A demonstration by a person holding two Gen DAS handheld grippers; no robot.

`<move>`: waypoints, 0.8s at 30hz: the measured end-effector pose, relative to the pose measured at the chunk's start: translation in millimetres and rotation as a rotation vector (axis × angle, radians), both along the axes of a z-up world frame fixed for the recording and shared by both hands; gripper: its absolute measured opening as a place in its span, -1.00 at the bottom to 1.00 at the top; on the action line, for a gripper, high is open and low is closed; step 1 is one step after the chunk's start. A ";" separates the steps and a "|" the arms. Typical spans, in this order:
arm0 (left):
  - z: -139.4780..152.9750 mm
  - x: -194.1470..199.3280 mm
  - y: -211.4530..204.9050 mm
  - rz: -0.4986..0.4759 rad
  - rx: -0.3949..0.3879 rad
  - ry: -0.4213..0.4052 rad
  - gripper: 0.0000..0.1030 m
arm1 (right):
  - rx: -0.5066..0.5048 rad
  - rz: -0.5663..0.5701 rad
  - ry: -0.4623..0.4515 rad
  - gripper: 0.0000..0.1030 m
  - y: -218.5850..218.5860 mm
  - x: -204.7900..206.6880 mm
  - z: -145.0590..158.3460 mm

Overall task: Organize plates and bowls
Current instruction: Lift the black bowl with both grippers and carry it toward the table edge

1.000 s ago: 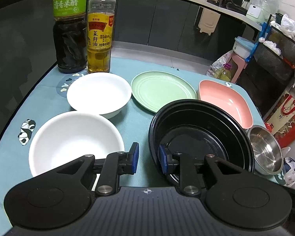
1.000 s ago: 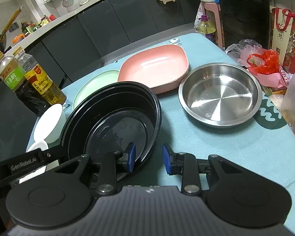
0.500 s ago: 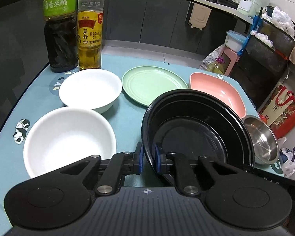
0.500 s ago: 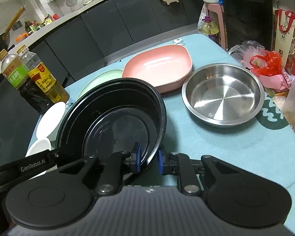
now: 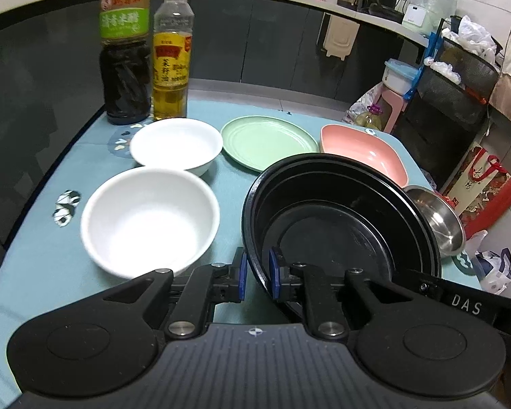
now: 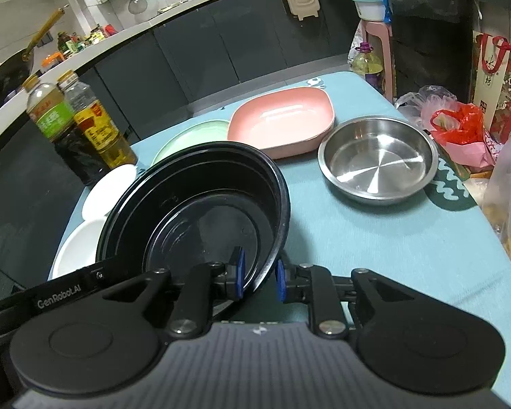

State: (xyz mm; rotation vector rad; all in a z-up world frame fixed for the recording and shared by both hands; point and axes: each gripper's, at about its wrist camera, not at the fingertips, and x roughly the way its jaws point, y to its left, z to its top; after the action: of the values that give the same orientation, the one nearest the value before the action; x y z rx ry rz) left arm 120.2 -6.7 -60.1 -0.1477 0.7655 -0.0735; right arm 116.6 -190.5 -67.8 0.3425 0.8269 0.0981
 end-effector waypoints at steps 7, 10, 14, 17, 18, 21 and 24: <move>4.1 -40.2 13.1 0.008 0.000 -0.020 -0.73 | -0.010 0.036 -0.019 -0.64 11.4 -29.9 11.9; 3.9 -57.6 21.7 0.007 -0.003 -0.016 -0.71 | -0.025 0.050 -0.020 -0.64 18.8 -43.8 13.6; 3.6 -81.3 29.3 0.014 0.008 -0.025 -0.70 | -0.037 0.077 0.000 -0.63 28.1 -59.2 12.4; 2.5 -95.6 36.2 0.023 0.001 -0.026 -0.70 | -0.045 0.096 0.013 -0.61 35.9 -67.5 12.5; 2.0 -99.7 38.1 0.025 -0.002 -0.026 -0.69 | -0.046 0.104 0.015 -0.60 38.3 -70.1 12.7; 1.5 -109.1 43.0 0.032 -0.005 -0.028 -0.68 | -0.044 0.122 0.015 -0.55 43.6 -77.0 13.3; 0.9 -114.5 46.6 0.035 0.000 -0.032 -0.68 | -0.047 0.132 0.018 -0.55 47.8 -81.5 11.9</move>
State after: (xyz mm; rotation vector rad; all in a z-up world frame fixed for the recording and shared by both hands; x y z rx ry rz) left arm 5.6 39.9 -59.2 -0.1594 0.7303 -0.0427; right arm 35.1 -142.7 -55.9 0.2444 0.8678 0.1980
